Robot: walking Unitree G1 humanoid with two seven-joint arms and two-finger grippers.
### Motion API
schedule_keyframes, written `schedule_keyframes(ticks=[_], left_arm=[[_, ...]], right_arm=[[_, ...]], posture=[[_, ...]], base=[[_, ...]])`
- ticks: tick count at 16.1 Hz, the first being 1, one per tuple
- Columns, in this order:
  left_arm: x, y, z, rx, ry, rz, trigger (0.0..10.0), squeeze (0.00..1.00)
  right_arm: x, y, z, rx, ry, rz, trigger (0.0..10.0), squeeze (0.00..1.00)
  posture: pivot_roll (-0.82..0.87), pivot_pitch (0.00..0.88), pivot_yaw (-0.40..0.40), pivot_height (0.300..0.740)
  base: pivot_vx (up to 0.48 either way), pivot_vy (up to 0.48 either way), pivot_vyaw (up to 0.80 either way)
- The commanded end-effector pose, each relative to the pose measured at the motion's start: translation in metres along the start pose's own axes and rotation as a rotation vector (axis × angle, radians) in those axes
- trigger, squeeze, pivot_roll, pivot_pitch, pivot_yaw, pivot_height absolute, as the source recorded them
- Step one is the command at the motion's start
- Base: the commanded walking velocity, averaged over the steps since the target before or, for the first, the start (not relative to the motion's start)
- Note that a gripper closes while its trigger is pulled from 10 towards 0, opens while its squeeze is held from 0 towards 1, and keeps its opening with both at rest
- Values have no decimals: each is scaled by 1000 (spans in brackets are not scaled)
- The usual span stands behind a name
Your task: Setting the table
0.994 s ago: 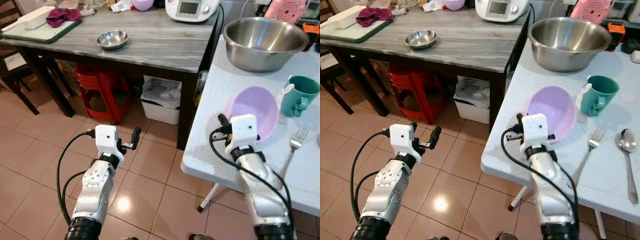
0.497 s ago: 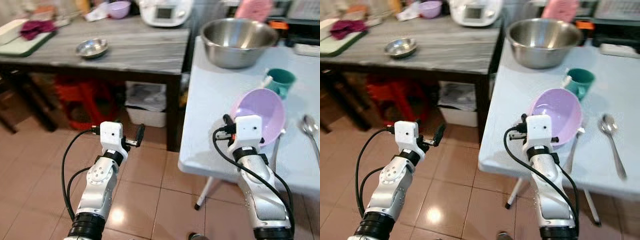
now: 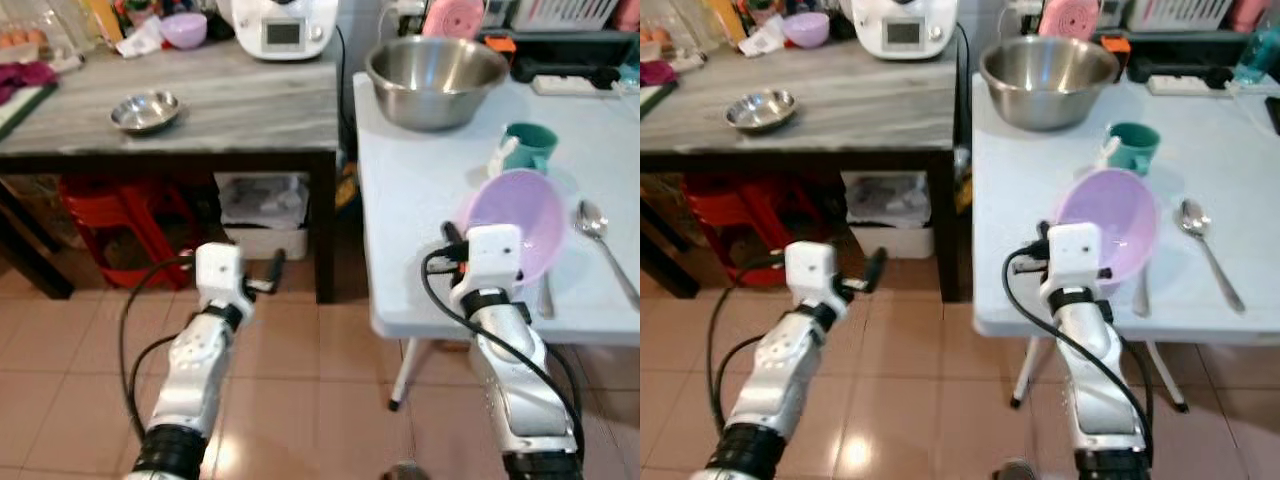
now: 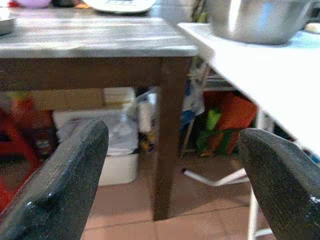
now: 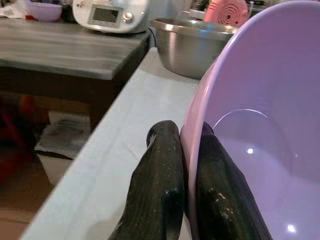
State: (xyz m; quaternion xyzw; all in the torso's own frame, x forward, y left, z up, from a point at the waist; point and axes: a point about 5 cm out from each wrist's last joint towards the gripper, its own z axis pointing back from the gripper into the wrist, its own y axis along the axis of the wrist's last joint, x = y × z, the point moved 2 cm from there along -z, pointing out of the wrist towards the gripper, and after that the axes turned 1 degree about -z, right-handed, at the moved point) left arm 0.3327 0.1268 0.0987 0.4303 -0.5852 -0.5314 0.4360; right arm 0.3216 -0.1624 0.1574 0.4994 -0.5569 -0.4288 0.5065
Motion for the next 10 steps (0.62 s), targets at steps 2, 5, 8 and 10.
schedule_keyframes(ticks=[2, 5, 8, 10], left_arm=[[6, -3, -1, -10, -15, -1, 10000, 0], [10, -4, -2, -10, -21, 0, 10000, 0], [11, -4, -3, -10, -23, 1, 10000, 0], [13, -4, -3, -10, -24, 2, 10000, 0]], right_arm=[[10, 7, -1, 30, -26, 4, 10000, 0], [11, 8, 0, 34, -32, 5, 10000, 0], [10, 8, 0, 34, -24, 2, 10000, 0], [11, 7, 0, 33, -21, 7, 10000, 0]], posture=[[-238, 94, 96, 740], [-240, 91, 95, 740], [-239, 88, 94, 740], [-238, 90, 98, 740]], base=[[0, 324, 0], [0, 326, 0], [0, 328, -173], [0, 332, -581]])
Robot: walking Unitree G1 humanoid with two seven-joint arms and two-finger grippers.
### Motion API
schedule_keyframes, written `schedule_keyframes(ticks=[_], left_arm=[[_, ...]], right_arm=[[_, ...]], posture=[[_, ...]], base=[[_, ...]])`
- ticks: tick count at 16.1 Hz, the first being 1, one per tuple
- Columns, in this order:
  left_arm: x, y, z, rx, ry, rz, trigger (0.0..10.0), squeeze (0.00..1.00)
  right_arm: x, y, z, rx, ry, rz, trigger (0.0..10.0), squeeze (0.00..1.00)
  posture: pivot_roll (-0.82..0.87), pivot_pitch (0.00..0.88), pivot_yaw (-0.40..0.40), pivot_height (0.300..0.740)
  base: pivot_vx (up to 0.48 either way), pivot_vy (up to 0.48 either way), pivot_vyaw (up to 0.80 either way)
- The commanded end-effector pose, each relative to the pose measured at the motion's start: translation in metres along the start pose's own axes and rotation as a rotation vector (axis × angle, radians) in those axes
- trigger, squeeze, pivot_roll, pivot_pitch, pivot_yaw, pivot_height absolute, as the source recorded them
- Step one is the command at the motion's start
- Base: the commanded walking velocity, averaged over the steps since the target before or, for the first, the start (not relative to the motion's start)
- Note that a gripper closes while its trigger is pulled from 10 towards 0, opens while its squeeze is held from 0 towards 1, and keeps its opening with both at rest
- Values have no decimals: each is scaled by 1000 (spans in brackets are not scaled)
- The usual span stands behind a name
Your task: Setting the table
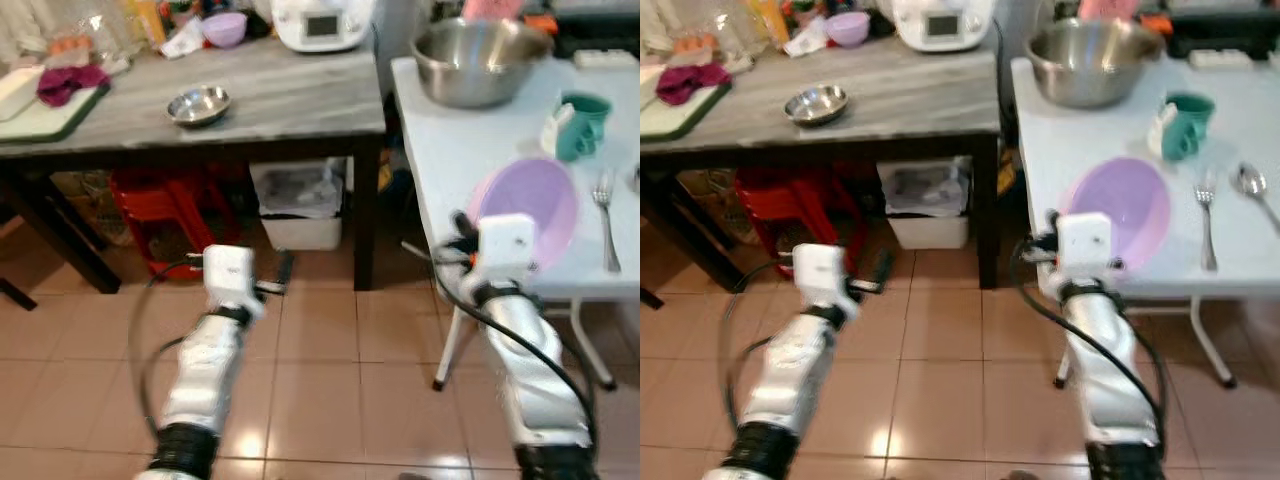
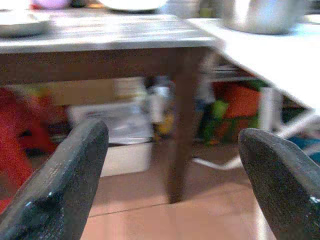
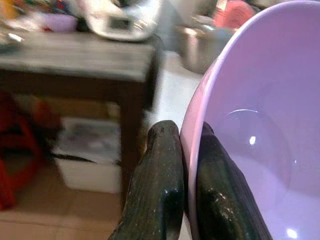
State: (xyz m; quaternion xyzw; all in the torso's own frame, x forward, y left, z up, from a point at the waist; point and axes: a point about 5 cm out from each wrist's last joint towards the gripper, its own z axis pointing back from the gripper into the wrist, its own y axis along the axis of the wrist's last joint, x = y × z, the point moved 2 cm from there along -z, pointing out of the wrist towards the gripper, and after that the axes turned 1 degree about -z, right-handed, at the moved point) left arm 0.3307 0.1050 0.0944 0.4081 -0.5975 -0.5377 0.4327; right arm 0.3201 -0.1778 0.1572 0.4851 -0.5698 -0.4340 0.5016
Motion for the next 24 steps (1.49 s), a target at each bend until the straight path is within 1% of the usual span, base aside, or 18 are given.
schedule_keyframes(ticks=[1, 4, 6, 15, 21, 23, 24], left_arm=[[-8, 1, 1, 0, 18, -26, 10000, 0], [-8, 1, 1, -1, 17, -27, 10000, 0], [-8, 2, 0, 4, 19, -29, 10000, 0], [-1, 0, -3, -2, 11, -27, 10000, 0], [1, -2, -5, -12, 12, -31, 10000, 0], [2, -1, -5, -5, 15, -28, 10000, 0], [3, 2, -6, 19, 19, -21, 10000, 0]], right_arm=[[-3, 9, -1, 35, 12, -14, 10000, 0], [-6, 8, -1, 36, 14, -29, 10000, 0], [-9, 9, 0, 39, 19, -34, 10000, 0], [-10, 11, 0, 52, 36, -7, 10000, 0], [-9, 11, 1, 54, 36, -12, 10000, 0], [-10, 10, 1, 53, 38, -13, 10000, 0], [-10, 10, 1, 52, 38, -15, 10000, 0]], posture=[[-238, 90, 98, 740], [-237, 92, 104, 740], [-237, 92, 104, 740], [-249, 87, 104, 740], [-254, 86, 106, 740], [-254, 86, 106, 740], [-254, 86, 105, 740]], base=[[0, 330, -575], [0, 335, -531], [0, 339, 0], [0, 389, 0], [0, 431, 0], [0, 0, 0], [0, 0, 0]])
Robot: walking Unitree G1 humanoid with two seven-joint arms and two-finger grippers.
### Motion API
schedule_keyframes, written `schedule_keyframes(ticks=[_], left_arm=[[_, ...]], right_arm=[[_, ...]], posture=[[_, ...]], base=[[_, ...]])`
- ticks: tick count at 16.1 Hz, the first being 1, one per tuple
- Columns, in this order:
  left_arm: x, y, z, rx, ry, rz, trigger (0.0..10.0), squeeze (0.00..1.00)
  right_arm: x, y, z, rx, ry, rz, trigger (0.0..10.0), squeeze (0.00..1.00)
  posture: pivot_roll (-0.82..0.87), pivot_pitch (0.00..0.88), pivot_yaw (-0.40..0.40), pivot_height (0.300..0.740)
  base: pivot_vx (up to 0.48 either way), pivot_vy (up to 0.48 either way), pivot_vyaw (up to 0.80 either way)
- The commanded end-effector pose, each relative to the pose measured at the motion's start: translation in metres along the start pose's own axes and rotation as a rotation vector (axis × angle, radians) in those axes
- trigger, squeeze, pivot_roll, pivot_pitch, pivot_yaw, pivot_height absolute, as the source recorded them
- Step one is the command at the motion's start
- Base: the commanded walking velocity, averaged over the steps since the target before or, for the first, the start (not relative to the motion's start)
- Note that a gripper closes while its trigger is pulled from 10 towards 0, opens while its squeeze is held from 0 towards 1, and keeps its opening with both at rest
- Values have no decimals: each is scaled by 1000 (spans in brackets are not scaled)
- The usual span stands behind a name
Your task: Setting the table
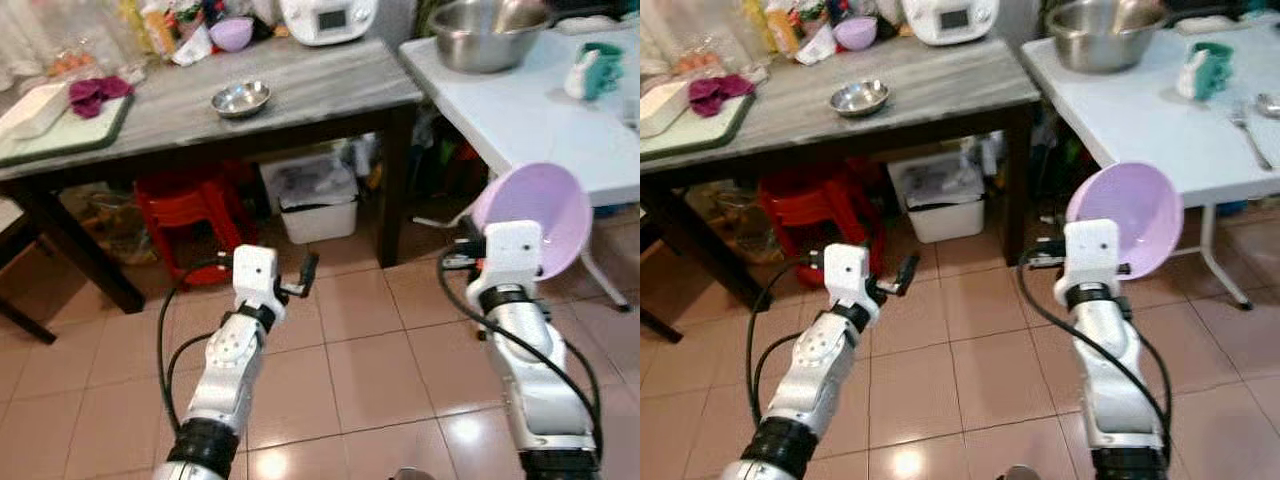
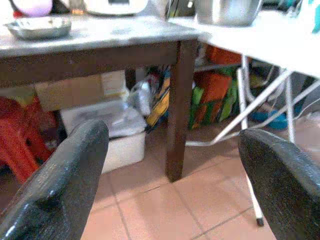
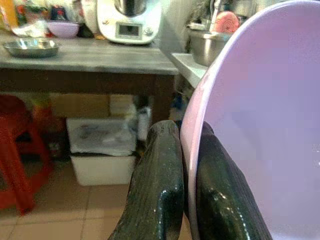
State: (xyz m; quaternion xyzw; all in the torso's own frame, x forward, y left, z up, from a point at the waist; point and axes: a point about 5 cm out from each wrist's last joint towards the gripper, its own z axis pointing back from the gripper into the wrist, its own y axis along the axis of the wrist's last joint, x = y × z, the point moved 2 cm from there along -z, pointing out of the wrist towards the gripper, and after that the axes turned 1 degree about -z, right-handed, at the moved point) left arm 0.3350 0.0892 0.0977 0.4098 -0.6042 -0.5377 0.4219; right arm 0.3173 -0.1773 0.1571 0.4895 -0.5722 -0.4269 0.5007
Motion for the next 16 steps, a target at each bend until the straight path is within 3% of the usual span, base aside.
schedule_keyframes(ticks=[1, 6, 16], left_arm=[[-11, 2, 3, 13, 28, -33, 10000, 0], [-15, 7, 0, 28, 35, -12, 10000, 0], [-8, 5, 0, 38, 4, 14, 10000, 0]], right_arm=[[-9, 10, -2, 37, 32, -14, 10000, 0], [-7, 11, -3, 43, 31, -7, 10000, 0], [-9, 12, -6, 50, 43, -9, 10000, 0]], posture=[[-255, 85, 102, 740], [-258, 77, 99, 740], [-262, 56, 92, 740]], base=[[0, 0, 0], [0, 0, 555], [346, 0, 531]])
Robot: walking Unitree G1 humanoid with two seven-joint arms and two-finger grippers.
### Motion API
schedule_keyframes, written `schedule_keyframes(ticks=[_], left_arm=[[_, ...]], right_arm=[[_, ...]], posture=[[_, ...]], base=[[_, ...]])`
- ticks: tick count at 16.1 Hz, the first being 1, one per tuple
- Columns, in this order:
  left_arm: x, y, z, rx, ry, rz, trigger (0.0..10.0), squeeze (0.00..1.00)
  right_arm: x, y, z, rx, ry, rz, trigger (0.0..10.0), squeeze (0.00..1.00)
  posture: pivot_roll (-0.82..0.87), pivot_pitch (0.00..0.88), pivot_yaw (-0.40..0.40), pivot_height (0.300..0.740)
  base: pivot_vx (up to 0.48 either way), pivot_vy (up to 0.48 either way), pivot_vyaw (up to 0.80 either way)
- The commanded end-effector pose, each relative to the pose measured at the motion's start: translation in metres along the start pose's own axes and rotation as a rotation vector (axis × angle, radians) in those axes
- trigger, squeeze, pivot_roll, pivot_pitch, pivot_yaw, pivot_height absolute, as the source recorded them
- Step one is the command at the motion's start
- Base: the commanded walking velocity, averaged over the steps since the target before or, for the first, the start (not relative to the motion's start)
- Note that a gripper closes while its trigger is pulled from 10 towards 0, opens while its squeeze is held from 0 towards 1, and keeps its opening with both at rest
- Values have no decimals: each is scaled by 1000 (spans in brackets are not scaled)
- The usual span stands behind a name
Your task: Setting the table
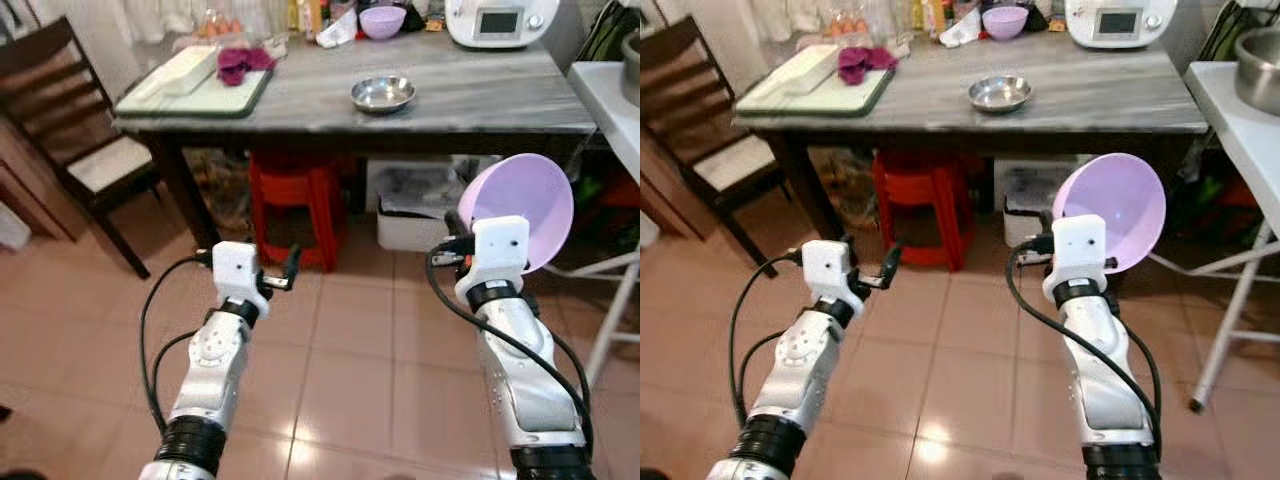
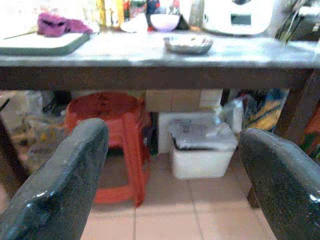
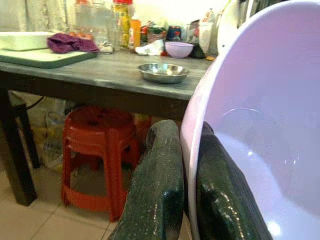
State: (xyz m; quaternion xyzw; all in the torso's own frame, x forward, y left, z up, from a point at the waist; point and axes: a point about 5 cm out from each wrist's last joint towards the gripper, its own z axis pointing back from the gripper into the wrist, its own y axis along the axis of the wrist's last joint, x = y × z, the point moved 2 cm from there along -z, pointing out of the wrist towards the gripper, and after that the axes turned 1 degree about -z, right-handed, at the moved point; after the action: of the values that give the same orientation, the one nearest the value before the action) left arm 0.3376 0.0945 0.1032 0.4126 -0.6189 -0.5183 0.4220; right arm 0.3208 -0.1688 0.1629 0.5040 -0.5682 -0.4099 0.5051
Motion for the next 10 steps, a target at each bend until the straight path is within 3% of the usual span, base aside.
schedule_keyframes(ticks=[1, 10], left_arm=[[-1, 1, 1, 1, -7, -12, 10000, 0], [8, -3, -1, -10, -31, -5, 10000, 0]], right_arm=[[-2, 6, -2, 26, 7, -9, 10000, 0], [1, 4, -2, 15, -9, -21, 10000, 0]], posture=[[-262, 56, 92, 740], [-269, 52, 97, 740]], base=[[375, 0, 0], [375, 0, 0]])
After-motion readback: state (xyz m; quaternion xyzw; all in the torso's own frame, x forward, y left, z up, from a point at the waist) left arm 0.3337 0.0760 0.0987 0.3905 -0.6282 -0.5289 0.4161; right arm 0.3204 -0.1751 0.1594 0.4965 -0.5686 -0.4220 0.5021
